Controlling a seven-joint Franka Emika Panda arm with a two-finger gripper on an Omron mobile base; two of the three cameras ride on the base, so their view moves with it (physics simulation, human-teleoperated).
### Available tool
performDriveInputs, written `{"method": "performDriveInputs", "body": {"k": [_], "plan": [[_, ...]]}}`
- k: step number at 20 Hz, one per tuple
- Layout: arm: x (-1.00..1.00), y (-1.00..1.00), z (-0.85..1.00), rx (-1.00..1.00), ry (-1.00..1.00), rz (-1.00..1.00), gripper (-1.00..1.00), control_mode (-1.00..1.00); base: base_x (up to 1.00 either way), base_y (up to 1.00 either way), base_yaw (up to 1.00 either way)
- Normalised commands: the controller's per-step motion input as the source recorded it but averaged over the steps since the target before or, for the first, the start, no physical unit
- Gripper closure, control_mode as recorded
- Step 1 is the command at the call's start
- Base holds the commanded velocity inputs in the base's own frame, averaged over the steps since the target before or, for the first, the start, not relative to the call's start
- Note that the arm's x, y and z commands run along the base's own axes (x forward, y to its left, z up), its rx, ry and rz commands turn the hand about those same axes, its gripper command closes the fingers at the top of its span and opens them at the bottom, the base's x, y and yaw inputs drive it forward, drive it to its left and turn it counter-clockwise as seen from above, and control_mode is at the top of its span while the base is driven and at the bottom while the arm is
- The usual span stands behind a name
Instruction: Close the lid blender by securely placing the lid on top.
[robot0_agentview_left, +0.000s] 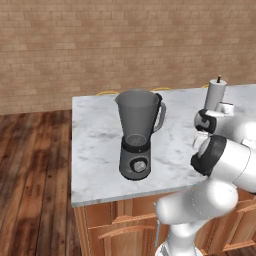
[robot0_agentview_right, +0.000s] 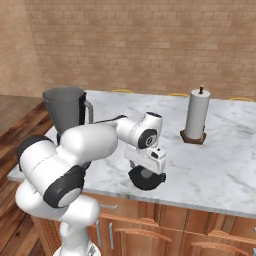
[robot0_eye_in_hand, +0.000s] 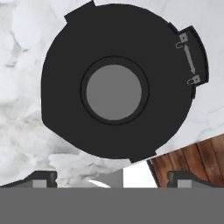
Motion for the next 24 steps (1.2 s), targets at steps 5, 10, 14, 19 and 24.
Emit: {"method": "performDriveInputs", "body": {"k": [5,10,14,19,24], "plan": [[0.17,-0.01,-0.33,0.00,0.00,0.03,-1.00,-1.00,0.00,0.00,0.00],[0.16,-0.04,0.00,0.00,-0.04,0.01,-1.00,-1.00,0.00,0.00,0.00],[0.17,0.00,-0.05,0.00,-0.01,0.03,-1.00,-1.00,0.00,0.00,0.00],[0.06,0.00,-0.20,0.00,0.00,0.02,-1.00,-1.00,0.00,0.00,0.00],[0.05,0.00,-0.16,0.00,-0.02,0.02,-1.00,-1.00,0.00,0.00,0.00]]}}
